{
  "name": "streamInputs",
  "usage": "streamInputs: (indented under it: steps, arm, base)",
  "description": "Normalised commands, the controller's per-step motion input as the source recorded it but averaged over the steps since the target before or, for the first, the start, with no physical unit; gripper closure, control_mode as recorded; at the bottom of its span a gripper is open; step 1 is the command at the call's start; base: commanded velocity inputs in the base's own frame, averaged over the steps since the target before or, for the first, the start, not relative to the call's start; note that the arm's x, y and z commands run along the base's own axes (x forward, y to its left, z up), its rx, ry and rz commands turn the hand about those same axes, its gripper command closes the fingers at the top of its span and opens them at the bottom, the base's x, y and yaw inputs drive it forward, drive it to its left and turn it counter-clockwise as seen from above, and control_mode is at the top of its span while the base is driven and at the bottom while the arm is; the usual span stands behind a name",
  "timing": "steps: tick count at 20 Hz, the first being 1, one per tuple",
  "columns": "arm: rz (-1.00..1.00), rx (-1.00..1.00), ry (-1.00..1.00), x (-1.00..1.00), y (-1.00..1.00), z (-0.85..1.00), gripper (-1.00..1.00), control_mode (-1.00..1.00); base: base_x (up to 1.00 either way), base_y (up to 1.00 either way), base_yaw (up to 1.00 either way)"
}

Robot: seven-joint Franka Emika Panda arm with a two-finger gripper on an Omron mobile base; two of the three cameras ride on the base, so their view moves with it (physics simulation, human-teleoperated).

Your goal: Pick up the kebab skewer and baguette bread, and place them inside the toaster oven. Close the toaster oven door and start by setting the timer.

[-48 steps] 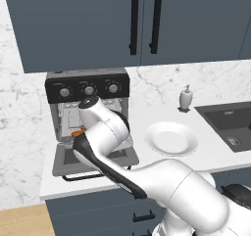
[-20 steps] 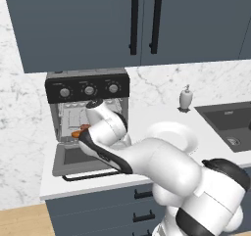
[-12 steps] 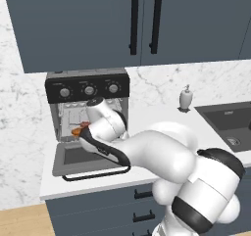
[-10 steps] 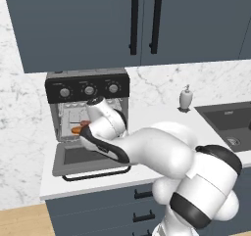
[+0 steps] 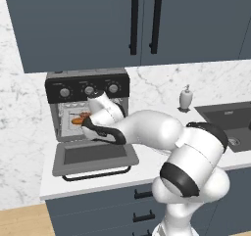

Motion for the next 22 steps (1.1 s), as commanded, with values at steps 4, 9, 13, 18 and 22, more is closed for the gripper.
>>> streamInputs:
  steps: [4,9,13,18,22]
  arm:
    - [-0.12,0.01,0.00,0.48,0.00,0.00,-1.00,-1.00]
    - [-0.12,0.02,0.00,0.26,0.01,0.00,-1.00,-1.00]
    - [-0.11,0.00,0.00,0.01,0.03,-0.01,-1.00,-1.00]
    - [-0.12,0.00,0.00,0.12,0.00,0.00,-1.00,-1.00]
    - [-0.10,0.00,0.00,0.01,0.00,0.00,-1.00,-1.00]
  base:
    - [0.00,0.00,0.00]
    - [0.00,0.00,0.00]
    - [0.00,0.00,0.00]
    - [0.00,0.00,0.00]
    - [0.00,0.00,0.00]
